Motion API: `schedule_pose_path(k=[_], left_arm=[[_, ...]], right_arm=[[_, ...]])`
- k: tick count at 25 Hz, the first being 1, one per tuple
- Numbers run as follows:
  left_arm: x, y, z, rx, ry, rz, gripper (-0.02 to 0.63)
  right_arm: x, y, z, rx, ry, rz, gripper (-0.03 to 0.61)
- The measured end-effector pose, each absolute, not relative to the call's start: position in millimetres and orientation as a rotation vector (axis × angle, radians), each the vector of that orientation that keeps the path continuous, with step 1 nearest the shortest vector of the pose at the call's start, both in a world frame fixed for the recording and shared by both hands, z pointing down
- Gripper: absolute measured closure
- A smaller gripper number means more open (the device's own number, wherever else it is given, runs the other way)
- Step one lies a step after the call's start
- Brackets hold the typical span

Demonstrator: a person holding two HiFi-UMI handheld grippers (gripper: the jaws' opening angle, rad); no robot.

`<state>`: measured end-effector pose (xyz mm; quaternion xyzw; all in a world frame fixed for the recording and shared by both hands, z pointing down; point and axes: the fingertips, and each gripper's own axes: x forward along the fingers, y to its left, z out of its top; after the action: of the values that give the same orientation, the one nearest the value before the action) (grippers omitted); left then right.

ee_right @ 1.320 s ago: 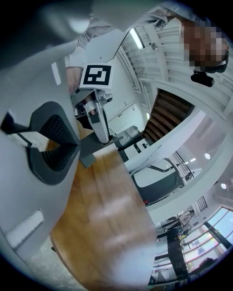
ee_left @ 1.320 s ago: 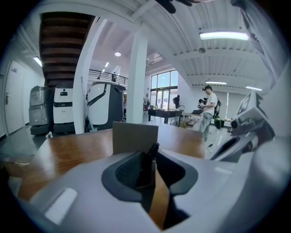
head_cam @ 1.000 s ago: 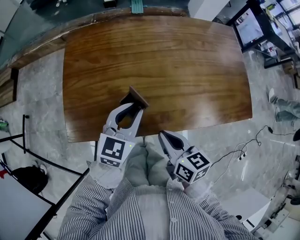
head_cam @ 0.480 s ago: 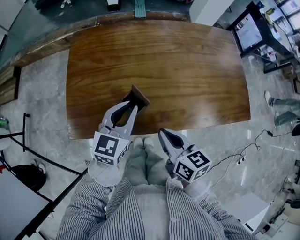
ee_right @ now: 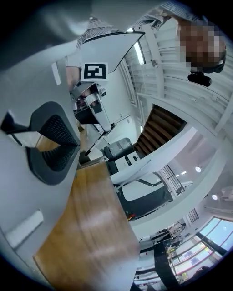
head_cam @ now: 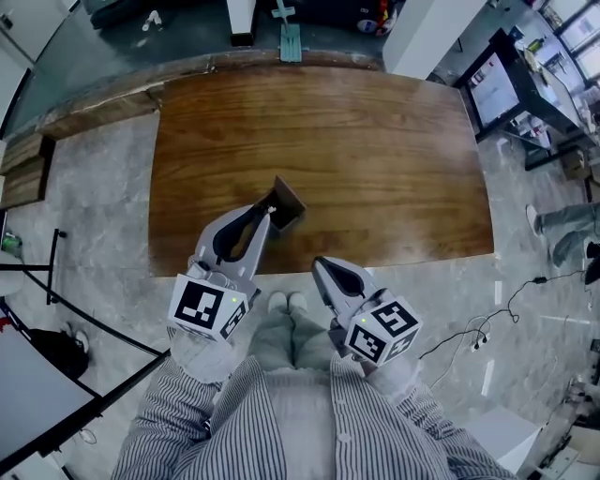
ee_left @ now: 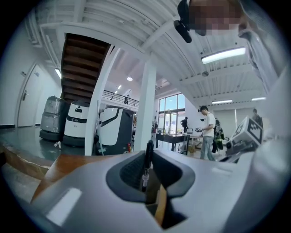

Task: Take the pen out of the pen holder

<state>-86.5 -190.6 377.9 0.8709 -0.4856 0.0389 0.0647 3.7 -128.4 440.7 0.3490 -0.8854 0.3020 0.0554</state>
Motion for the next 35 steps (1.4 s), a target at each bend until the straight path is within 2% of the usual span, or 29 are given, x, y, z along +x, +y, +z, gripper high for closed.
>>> schedule_pose_path(k=[5,12,35], left_arm=[[-87,-169,357,2.597,-1.439,0.017,0.563],[-87,-130,366,2.563,-1.418,0.027,0.563],[-72,-104,390,2.501,-1.268,0.059,0.563]], right_arm=[[1,-125,415,1.017,-2.740,0.866,0.578],[-3,-121,392,1.019,-2.778,0.762,0.578],[-30,-114,398,0.948,-2.690,0.605,0.578]])
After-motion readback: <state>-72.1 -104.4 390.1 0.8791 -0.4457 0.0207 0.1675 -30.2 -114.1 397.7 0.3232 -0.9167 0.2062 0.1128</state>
